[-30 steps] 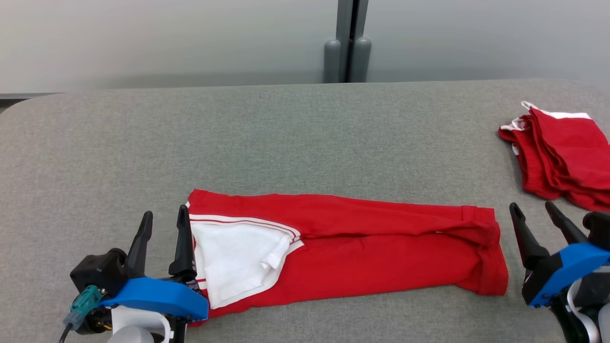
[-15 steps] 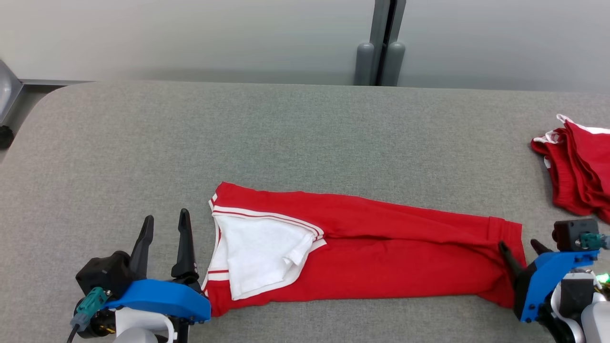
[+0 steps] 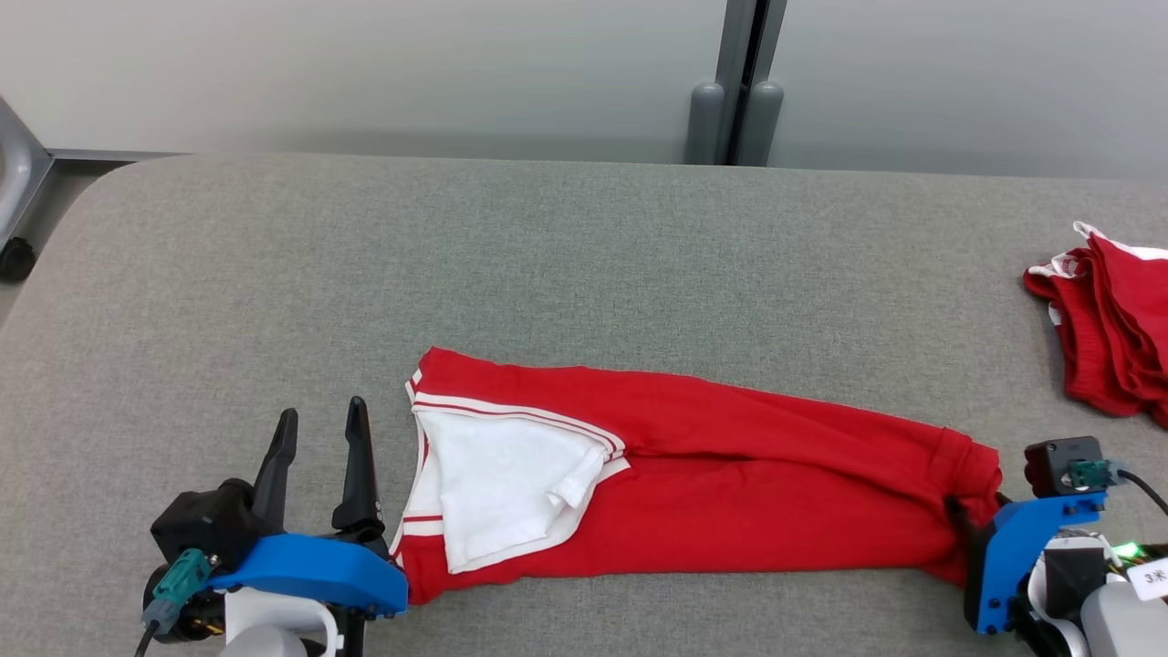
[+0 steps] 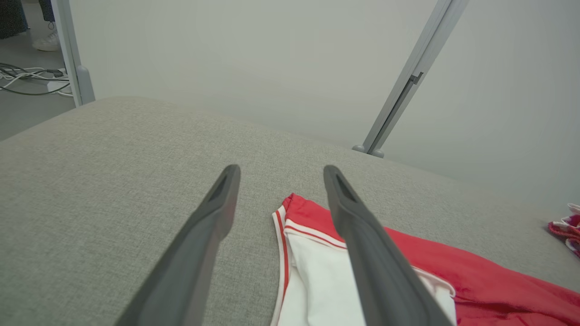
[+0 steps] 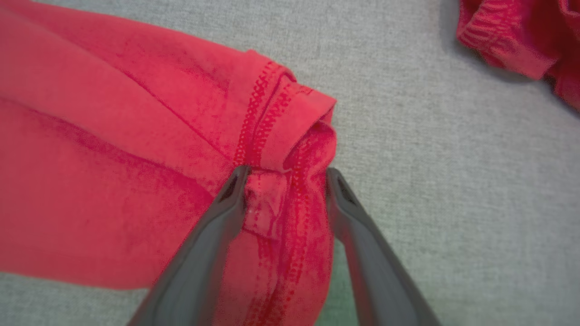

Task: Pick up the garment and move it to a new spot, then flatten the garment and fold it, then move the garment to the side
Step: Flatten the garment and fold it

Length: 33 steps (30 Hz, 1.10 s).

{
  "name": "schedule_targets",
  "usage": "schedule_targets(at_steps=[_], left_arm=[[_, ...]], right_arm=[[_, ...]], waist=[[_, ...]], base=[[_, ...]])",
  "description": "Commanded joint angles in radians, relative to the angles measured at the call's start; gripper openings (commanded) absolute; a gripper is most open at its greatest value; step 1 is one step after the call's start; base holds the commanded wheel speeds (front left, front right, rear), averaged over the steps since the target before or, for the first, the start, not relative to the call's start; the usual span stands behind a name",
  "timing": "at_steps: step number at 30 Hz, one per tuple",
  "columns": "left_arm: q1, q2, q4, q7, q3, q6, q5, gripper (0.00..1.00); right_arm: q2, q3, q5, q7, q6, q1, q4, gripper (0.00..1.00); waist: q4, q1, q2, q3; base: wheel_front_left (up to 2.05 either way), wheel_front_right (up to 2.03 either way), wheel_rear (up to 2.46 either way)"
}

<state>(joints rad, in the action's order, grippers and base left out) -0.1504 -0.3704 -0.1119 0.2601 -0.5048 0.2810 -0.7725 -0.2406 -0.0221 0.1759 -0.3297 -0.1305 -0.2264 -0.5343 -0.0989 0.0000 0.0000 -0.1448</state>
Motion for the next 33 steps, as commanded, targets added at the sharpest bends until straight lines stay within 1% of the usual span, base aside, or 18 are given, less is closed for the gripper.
schedule_targets(at_steps=[1, 3, 6, 11, 16, 19, 21, 25, 29, 30, 33], left_arm=[[-0.016, 0.005, 0.001, 0.005, -0.004, 0.002, 0.009, 1.0], [-0.019, 0.005, 0.0, 0.005, -0.005, 0.002, 0.01, 1.0], [-0.016, 0.004, -0.002, 0.005, -0.004, 0.004, 0.01, 1.0], [-0.004, 0.001, -0.001, 0.005, -0.002, 0.009, 0.012, 1.0], [-0.001, 0.009, -0.006, 0.005, -0.009, 0.007, 0.01, 1.0], [0.0, 0.011, -0.01, 0.005, -0.008, 0.003, 0.006, 1.0], [-0.001, 0.011, -0.014, 0.004, -0.011, 0.001, 0.005, 1.0], [-0.005, 0.008, -0.024, -0.004, -0.019, 0.003, 0.011, 1.0], [-0.005, 0.013, -0.034, -0.009, -0.03, 0.0, 0.009, 1.0], [-0.005, 0.013, -0.034, -0.009, -0.03, 0.0, 0.009, 1.0], [-0.001, 0.01, -0.037, -0.009, -0.029, 0.0, 0.005, 1.0]], right_arm=[[0.015, 0.018, -0.007, -0.01, -0.001, -0.003, -0.036, 0.33], [0.012, 0.024, -0.008, -0.005, 0.0, -0.02, -0.057, 0.0], [-0.004, 0.024, -0.008, 0.011, 0.001, -0.051, -0.075, 0.0], [-0.052, 0.0, 0.006, 0.021, 0.001, -0.086, -0.072, 0.0], [-0.115, -0.028, 0.038, -0.015, 0.0, -0.061, -0.015, 0.0], [-0.14, -0.045, 0.059, -0.036, 0.0, -0.045, 0.023, 0.0], [-0.14, -0.054, 0.078, -0.046, 0.0, -0.039, 0.048, 0.0], [-0.108, -0.035, 0.14, -0.073, 0.0, -0.024, 0.101, 0.0], [-0.074, -0.003, 0.211, -0.095, 0.0, -0.004, 0.18, 0.0], [-0.074, -0.003, 0.211, -0.095, 0.0, -0.004, 0.18, 0.0], [-0.061, 0.036, 0.256, -0.116, 0.0, 0.015, 0.256, 0.0]], waist=[[0.001, 0.0, 0.0, -0.001], [0.002, 0.0, 0.0, 0.0], [0.009, 0.0, 0.0, 0.005], [0.031, 0.0, 0.0, 0.019], [0.05, 0.0, 0.0, 0.032], [0.061, 0.0, 0.0, 0.036], [0.065, 0.0, 0.0, 0.039], [0.068, 0.0, 0.0, 0.051], [0.055, 0.0, 0.0, 0.066], [0.055, 0.0, 0.0, 0.066], [0.039, 0.0, 0.0, 0.08]], base=[[0.0, 0.0, 0.0], [0.0, 0.0, 0.0], [0.0, 0.0, 0.0], [0.0, 0.0, 0.0], [0.0, 0.0, 0.0], [0.0, 0.0, 0.0], [0.0, 0.0, 0.0], [0.0, 0.0, 0.0], [0.0, 0.0, 0.0], [0.0, 0.0, 0.0], [0.0, 0.0, 0.0]])
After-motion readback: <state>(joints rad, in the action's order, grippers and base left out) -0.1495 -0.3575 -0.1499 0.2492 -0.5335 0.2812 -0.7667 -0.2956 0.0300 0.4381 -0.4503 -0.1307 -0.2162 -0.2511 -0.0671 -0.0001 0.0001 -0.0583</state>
